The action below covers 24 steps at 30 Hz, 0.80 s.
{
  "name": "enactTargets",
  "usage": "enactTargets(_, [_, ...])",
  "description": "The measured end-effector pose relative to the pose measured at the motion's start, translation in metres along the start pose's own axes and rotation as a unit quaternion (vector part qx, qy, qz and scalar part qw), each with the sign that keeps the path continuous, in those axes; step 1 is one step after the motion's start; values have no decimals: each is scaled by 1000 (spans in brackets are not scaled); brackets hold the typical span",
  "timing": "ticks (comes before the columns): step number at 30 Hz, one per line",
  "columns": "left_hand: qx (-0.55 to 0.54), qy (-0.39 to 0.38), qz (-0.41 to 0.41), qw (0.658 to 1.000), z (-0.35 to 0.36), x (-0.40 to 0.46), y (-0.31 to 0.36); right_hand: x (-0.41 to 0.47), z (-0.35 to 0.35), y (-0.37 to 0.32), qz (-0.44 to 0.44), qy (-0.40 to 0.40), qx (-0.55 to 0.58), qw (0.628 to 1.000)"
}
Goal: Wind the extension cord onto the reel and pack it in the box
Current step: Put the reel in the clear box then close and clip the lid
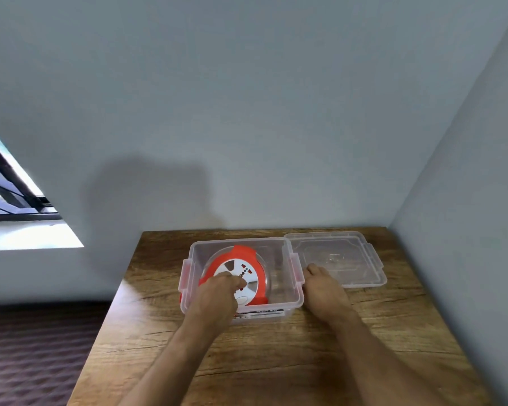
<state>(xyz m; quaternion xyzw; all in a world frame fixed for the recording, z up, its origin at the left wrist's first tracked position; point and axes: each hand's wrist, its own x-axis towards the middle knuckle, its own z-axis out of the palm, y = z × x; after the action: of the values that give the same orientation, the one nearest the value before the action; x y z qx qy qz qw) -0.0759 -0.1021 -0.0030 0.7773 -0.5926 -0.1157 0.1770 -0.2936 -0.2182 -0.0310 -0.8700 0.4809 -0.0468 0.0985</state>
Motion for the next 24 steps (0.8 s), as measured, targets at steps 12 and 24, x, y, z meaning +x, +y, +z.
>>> enactTargets(12, [-78,29,-18,996,-17,-10,7,-2,-81,-8,29,275,1,961])
enactTargets(24, [-366,146,-82,915,-61,0,10,-17,-140,-104,160,371,574,713])
